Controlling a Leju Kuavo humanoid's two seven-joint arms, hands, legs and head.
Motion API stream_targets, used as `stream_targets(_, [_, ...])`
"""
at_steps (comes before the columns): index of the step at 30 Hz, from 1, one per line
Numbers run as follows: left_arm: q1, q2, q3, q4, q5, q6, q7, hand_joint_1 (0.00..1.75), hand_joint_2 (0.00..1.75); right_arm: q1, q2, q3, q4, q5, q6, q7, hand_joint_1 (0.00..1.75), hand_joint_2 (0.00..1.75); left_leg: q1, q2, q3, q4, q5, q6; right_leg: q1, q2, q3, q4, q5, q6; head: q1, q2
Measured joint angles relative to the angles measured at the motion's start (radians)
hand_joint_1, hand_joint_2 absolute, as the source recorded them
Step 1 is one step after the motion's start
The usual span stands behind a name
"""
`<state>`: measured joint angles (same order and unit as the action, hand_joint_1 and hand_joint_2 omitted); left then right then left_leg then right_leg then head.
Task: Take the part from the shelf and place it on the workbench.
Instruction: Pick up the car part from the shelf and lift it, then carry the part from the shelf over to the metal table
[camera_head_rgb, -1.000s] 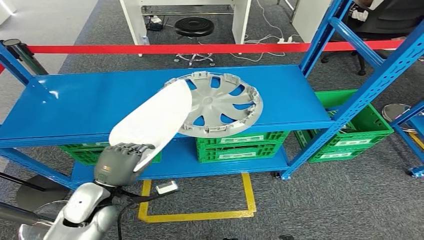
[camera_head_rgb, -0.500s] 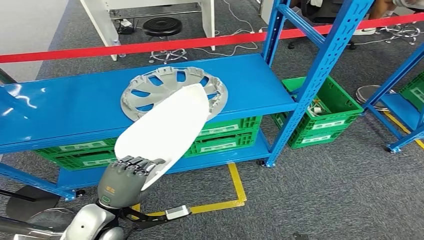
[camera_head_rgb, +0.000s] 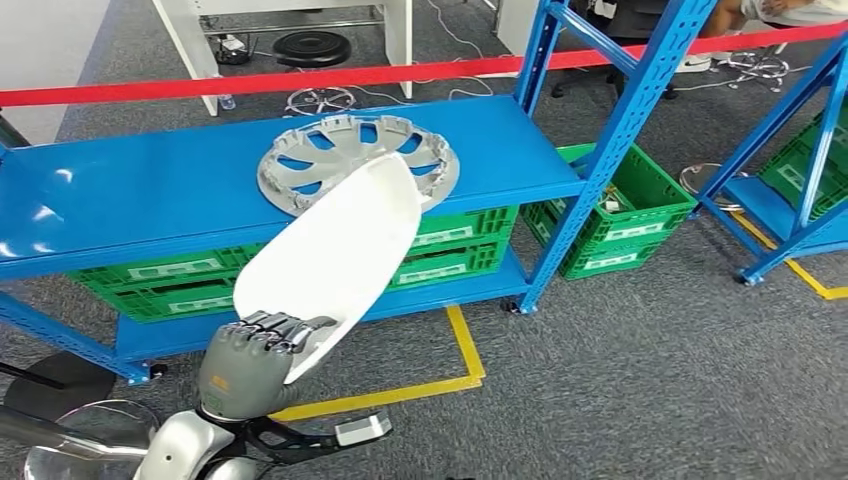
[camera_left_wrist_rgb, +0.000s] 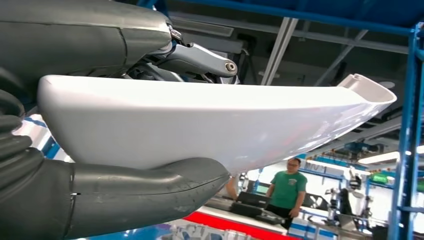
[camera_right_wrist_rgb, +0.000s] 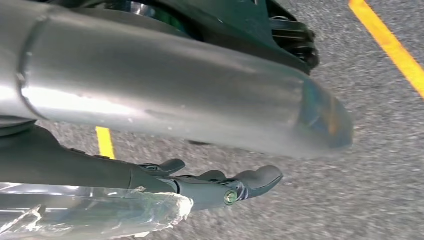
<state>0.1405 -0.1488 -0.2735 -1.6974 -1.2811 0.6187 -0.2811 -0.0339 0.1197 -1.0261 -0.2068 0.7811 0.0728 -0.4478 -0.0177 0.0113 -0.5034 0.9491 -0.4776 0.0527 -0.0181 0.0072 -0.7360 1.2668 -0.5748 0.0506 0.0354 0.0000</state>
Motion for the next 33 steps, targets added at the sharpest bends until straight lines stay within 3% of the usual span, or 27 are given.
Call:
stream_targets(1, [0.0,0.0,0.0,0.001,0.002,0.0,-0.002,1.75,1.75,0.0,0.0,-0.002,0.0,0.001,0.0,0.001,0.0,0.0,-0.003,0.004,-0.018,0.002,0.012,0.001,0.001,0.0,0.009,0.031,0.011,-0.001,0.0,0.0])
stream_targets(2, [0.0,0.0,0.0,0.001,0.004,0.0,-0.003,1.75,1.75,0.0,0.001,-0.004,0.0,0.001,0.001,0.003,0.0,0.0,-0.007,0.006,-0.035,0.004,0.024,0.001,0.002,0.0,0.035,0.026,0.038,-0.004,0.0,0.0])
stream_targets(3, [-0.001,-0.001,0.0,0.001,0.006,0.0,-0.005,1.75,1.75,0.0,0.001,-0.007,0.0,0.0,0.002,0.004,0.0,0.0,-0.01,0.008,-0.051,0.006,0.034,0.0,0.004,-0.001,0.078,-0.011,0.065,-0.01,0.0,0.0])
stream_targets(4, [-0.002,-0.002,0.0,0.001,0.008,0.001,-0.006,1.75,1.75,0.0,0.001,-0.01,0.0,0.0,0.003,0.006,0.0,0.0,-0.013,0.009,-0.064,0.009,0.043,-0.001,0.008,-0.004,0.141,-0.082,0.075,-0.019,0.0,0.0])
stream_targets(6, [-0.006,-0.006,-0.001,0.001,0.013,0.001,-0.007,1.75,1.75,-0.002,0.002,-0.017,-0.002,-0.003,0.004,0.007,0.0,0.0,-0.018,0.011,-0.08,0.015,0.061,-0.006,0.017,-0.011,0.264,-0.248,0.05,-0.034,0.0,0.0])
stream_targets(7, [-0.008,-0.007,-0.001,0.001,0.014,0.002,-0.008,1.75,1.75,-0.003,0.002,-0.019,-0.002,-0.004,0.005,0.008,0.0,0.0,-0.019,0.013,-0.086,0.017,0.07,-0.009,0.02,-0.013,0.299,-0.303,0.032,-0.038,-0.001,0.0])
stream_targets(8, [-0.01,-0.008,-0.001,0.002,0.015,0.002,-0.008,1.75,1.75,-0.004,0.003,-0.021,-0.002,-0.004,0.006,0.008,0.0,0.0,-0.018,0.015,-0.09,0.019,0.079,-0.014,0.022,-0.014,0.309,-0.33,0.027,-0.04,0.0,0.0])
stream_targets(10, [-0.012,-0.009,-0.001,0.003,0.015,0.002,-0.008,1.75,1.75,-0.002,0.008,-0.023,-0.002,-0.006,0.007,0.009,0.0,0.0,-0.015,0.011,-0.102,0.028,0.073,-0.026,0.019,-0.014,0.293,-0.337,0.041,-0.047,0.001,0.0])
stream_targets(12, [-0.011,-0.009,-0.001,0.004,0.015,0.002,-0.008,1.75,1.75,0.0,0.011,-0.026,-0.002,-0.007,0.008,0.01,0.0,0.0,-0.007,0.001,-0.125,0.093,-0.004,-0.042,0.014,-0.017,0.272,-0.339,0.065,-0.059,-0.001,0.0])
stream_targets(14, [-0.011,-0.008,-0.001,0.005,0.016,0.002,-0.008,1.75,1.75,0.0,0.011,-0.028,-0.002,-0.007,0.008,0.01,0.0,0.0,0.004,-0.003,-0.156,0.218,-0.102,-0.057,0.014,-0.017,0.244,-0.335,0.09,-0.062,-0.005,0.0])
stream_targets(15, [-0.011,-0.008,-0.001,0.006,0.016,0.002,-0.008,1.75,1.75,0.0,0.011,-0.028,-0.002,-0.007,0.008,0.01,0.0,0.0,0.01,-0.003,-0.164,0.276,-0.124,-0.062,0.013,-0.016,0.227,-0.33,0.102,-0.061,-0.006,0.0])
stream_targets(16, [-0.011,-0.008,-0.001,0.007,0.016,0.002,-0.008,1.75,1.75,0.001,0.012,-0.029,-0.002,-0.007,0.008,0.01,0.0,0.0,0.016,-0.003,-0.16,0.307,-0.122,-0.068,0.012,-0.016,0.206,-0.323,0.112,-0.058,-0.006,0.0])
stream_targets(17, [-0.011,-0.007,-0.001,0.008,0.016,0.002,-0.008,1.75,1.75,0.001,0.012,-0.03,-0.002,-0.008,0.008,0.01,0.0,0.0,0.021,-0.004,-0.141,0.307,-0.101,-0.073,0.01,-0.016,0.185,-0.314,0.121,-0.054,-0.006,0.0])
stream_targets(19, [-0.012,-0.007,-0.001,0.008,0.019,0.003,-0.008,1.75,1.75,0.0,0.012,-0.033,-0.002,-0.009,0.008,0.01,0.0,0.0,0.031,-0.005,-0.056,0.206,-0.053,-0.082,0.005,-0.014,0.148,-0.293,0.135,-0.043,-0.006,0.0])
stream_targets(21, [-0.015,-0.008,-0.002,0.009,0.025,0.003,-0.01,1.75,1.75,0.0,0.012,-0.038,-0.002,-0.011,0.009,0.008,0.0,0.0,0.033,-0.01,0.031,0.076,-0.055,-0.08,0.004,-0.012,0.121,-0.274,0.148,-0.029,-0.008,0.0])
stream_targets(22, [-0.016,-0.009,-0.002,0.01,0.029,0.004,-0.01,1.75,1.75,0.0,0.013,-0.04,-0.003,-0.012,0.009,0.008,0.0,0.0,0.032,-0.013,0.05,0.04,-0.066,-0.074,0.004,-0.011,0.114,-0.27,0.156,-0.022,-0.009,0.0])
stream_targets(24, [-0.018,-0.01,-0.002,0.013,0.042,0.006,-0.011,1.75,1.75,0.002,0.014,-0.045,-0.003,-0.016,0.007,0.006,0.0,0.0,0.026,-0.013,0.044,0.026,-0.064,-0.055,0.001,-0.011,0.107,-0.272,0.174,-0.008,-0.01,0.0])
stream_targets(25, [-0.019,-0.011,-0.002,0.016,0.05,0.007,-0.011,1.75,1.75,0.003,0.014,-0.048,-0.003,-0.018,0.006,0.006,0.0,0.0,0.026,-0.01,0.035,0.026,-0.055,-0.046,-0.001,-0.01,0.102,-0.27,0.172,-0.003,-0.011,0.0])
stream_targets(26, [-0.021,-0.013,-0.002,0.018,0.06,0.009,-0.011,1.75,1.75,0.004,0.015,-0.051,-0.003,-0.02,0.005,0.004,0.0,0.0,0.026,-0.007,0.024,0.025,-0.044,-0.036,-0.003,-0.01,0.091,-0.256,0.151,0.001,-0.009,0.0])
stream_targets(28, [-0.025,-0.016,-0.001,0.024,0.081,0.014,-0.013,1.75,1.75,0.004,0.015,-0.057,-0.003,-0.024,0.003,0.001,0.0,0.0,0.025,-0.003,-0.003,0.024,-0.021,-0.022,-0.004,-0.009,0.06,-0.169,0.058,0.005,-0.003,0.0])
stream_targets(29, [-0.026,-0.017,0.0,0.028,0.09,0.016,-0.014,1.75,1.75,0.004,0.015,-0.061,-0.003,-0.026,0.003,-0.001,0.0,0.0,0.022,-0.003,-0.018,0.025,-0.009,-0.018,-0.003,-0.009,0.043,-0.102,0.005,0.007,0.0,0.0])
stream_targets(30, [-0.028,-0.017,0.001,0.032,0.098,0.017,-0.016,1.75,1.75,0.004,0.015,-0.065,-0.003,-0.027,0.003,-0.003,0.0,0.0,0.019,-0.002,-0.033,0.026,0.003,-0.017,-0.002,-0.009,0.032,-0.036,-0.028,0.007,0.002,0.0])
stream_targets(31, [-0.029,-0.017,0.002,0.037,0.104,0.018,-0.017,1.75,1.75,0.004,0.015,-0.068,-0.003,-0.029,0.003,-0.005,0.0,0.0,0.015,0.0,-0.049,0.026,0.014,-0.015,-0.001,-0.009,0.03,0.011,-0.038,0.005,0.003,0.0])
stream_targets(32, [-0.03,-0.018,0.003,0.042,0.11,0.018,-0.018,1.75,1.75,0.004,0.015,-0.071,-0.003,-0.029,0.002,-0.006,0.0,0.0,0.01,0.001,-0.065,0.027,0.025,-0.014,0.0,-0.009,0.043,0.028,-0.024,0.002,0.003,0.0])
stream_targets(33, [-0.032,-0.019,0.005,0.046,0.114,0.018,-0.019,1.75,1.75,0.004,0.015,-0.073,-0.003,-0.03,0.002,-0.008,0.0,0.0,0.007,0.002,-0.078,0.028,0.036,-0.014,0.002,-0.009,0.071,0.011,0.003,-0.004,0.003,0.0])
